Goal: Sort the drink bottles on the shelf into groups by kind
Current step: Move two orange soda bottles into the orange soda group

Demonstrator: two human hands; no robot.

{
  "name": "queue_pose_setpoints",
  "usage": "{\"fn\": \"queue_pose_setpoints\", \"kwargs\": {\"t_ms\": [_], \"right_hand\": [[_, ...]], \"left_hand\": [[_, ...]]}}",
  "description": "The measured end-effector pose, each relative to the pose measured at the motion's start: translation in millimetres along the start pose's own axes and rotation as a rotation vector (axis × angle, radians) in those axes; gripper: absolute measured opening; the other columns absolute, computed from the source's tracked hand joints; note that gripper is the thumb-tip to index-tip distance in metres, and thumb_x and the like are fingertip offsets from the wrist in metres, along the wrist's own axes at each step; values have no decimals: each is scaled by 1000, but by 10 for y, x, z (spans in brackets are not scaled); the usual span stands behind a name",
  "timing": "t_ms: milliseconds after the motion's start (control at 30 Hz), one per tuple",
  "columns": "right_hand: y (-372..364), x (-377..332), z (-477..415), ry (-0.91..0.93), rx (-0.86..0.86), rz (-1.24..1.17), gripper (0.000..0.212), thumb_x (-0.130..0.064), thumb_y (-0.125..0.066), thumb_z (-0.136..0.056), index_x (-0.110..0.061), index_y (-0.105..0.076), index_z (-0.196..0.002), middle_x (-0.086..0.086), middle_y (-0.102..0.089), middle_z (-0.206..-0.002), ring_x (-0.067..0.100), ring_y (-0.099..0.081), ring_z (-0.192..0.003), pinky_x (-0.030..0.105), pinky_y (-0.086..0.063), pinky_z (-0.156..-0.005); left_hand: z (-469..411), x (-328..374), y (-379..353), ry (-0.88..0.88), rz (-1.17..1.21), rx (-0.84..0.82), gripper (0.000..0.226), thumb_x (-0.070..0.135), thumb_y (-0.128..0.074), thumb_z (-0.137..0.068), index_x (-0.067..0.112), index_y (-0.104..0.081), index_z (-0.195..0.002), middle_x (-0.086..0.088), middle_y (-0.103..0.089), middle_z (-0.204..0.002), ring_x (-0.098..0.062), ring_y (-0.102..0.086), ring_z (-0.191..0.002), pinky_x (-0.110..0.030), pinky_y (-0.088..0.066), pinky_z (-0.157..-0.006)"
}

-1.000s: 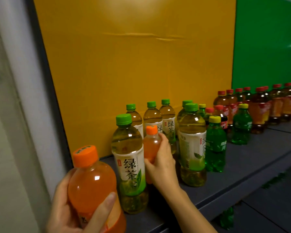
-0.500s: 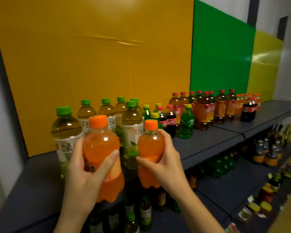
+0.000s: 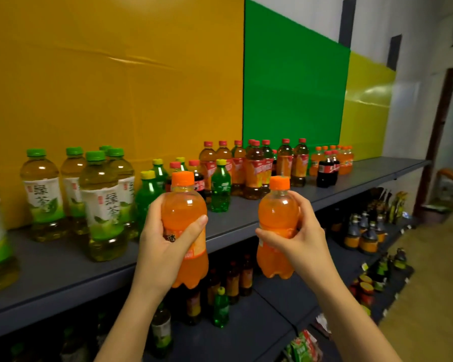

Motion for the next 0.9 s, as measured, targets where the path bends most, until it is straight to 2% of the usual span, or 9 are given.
{"fn": "queue_pose_setpoints", "kwargs": {"t_ms": [133, 200, 267, 400, 500, 633, 767, 900], "right_hand": [[493, 281, -220, -26, 62, 34, 76, -23, -80, -66, -43, -33, -123, -28, -46, -105, -6, -56, -86, 10, -48, -58], [738, 457, -346, -35, 96, 50, 79, -23, -81, -65, -39, -33, -127, -28, -44, -106, -2, -54, -88, 13, -46, -62], [993, 666, -494, -45, 128, 52, 78, -22, -81, -65, -36, -33, -125, -26, -44, -105, 0, -53, -90, 17, -44, -69], [1486, 1106, -906, -66, 192, 78, 71, -23, -81, -65, -36, -35, -118, -24, -45, -104, -1, -51, -90, 18, -43, -68], [1859, 1376, -1309, -77, 226, 93, 68, -23, -81, -65, -34, -37, -117, -20, -48, -105, 1, -52, -91, 19, -44, -67], [2314, 1702, -1768, -63, 234, 127, 69, -23, -80, -65, -32, -39, -119, -8, -50, -115, 7, -54, -96, 22, -46, -70], [2786, 2038, -2103, -86, 264, 100, 68, -24, -80, -64, -31, -41, -119, -4, -52, -118, 10, -56, -98, 22, -47, -69], [3295, 2466, -2417, -112, 280, 75, 73, -29, -81, -61, -27, -43, -123, 1, -55, -121, 20, -58, -104, 30, -52, -76]], "left_hand": [[-160, -169, -559, -8, 9, -27, 52, 42, -69, -63, 49, -45, -109, 15, -61, -104, 1, -61, -93, -23, -48, -79], [-254, -287, -871, -7, 17, -44, 51, 41, -69, -63, 51, -45, -106, 14, -60, -106, -1, -60, -95, -22, -48, -78], [-369, -421, -1204, -12, 26, -62, 53, 41, -69, -63, 47, -46, -110, 11, -59, -110, -6, -59, -100, -24, -48, -81], [-689, -710, -1945, -18, 51, -107, 55, 41, -70, -62, 43, -46, -111, 8, -59, -112, -9, -59, -101, -25, -48, -82], [-984, -905, -2534, -2, 63, -143, 72, 45, -77, -62, 32, -44, -125, 3, -56, -120, -13, -58, -106, -26, -49, -85], [-1279, -1046, -3321, -3, 132, -208, 71, 41, -69, -60, 31, -43, -124, 10, -58, -113, 2, -59, -96, -9, -49, -74], [-1457, -1212, -4051, 26, 162, -265, 72, 41, -69, -59, 31, -42, -125, 8, -57, -116, -3, -59, -100, -16, -51, -77], [-1592, -1372, -4764, 32, 162, -289, 71, 41, -71, -58, 33, -43, -122, 7, -57, -116, -4, -59, -100, -16, -51, -77]]}}
Point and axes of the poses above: each hand's wrist, its own z-axis away from the middle knuckle, its own y-axis out of the back of the hand, x = y × z, the point moved 8 cm from there along -z, towards the middle knuckle
